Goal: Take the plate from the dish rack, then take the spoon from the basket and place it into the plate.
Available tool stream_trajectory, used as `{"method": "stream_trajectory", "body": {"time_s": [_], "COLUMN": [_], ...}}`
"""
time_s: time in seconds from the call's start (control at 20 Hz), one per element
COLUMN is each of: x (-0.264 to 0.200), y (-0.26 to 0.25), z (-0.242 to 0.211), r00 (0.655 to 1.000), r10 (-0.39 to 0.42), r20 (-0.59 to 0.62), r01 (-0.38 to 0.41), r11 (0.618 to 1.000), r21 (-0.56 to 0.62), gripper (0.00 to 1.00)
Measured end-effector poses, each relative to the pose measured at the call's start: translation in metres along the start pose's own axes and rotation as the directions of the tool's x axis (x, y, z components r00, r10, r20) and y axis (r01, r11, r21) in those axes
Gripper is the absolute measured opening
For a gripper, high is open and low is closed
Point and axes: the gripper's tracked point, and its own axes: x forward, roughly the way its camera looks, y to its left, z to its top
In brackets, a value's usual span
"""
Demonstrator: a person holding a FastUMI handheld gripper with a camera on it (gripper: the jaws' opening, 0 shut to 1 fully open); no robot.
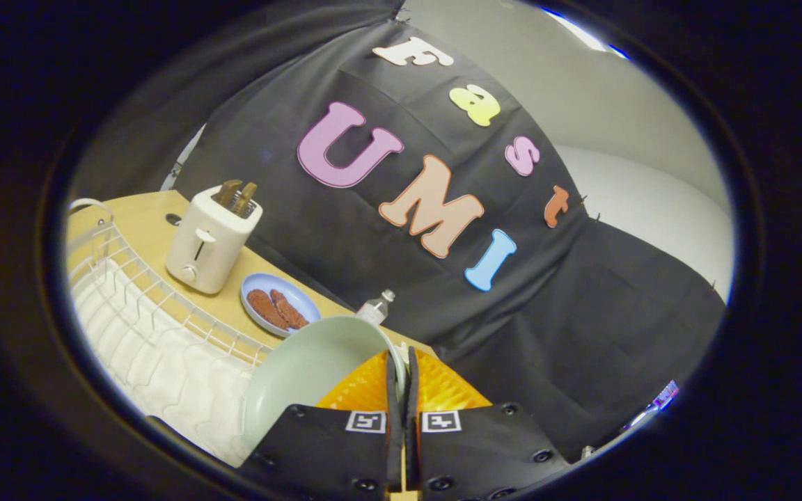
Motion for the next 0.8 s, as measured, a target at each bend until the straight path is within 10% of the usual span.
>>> {"method": "stream_trajectory", "body": {"time_s": [0.8], "x": [0.013], "y": [-0.142], "z": [-0.042], "r00": [0.996], "r10": [-0.028], "r20": [-0.079], "r01": [0.046], "r11": [0.973], "r21": [0.228], "gripper": [0.05]}}
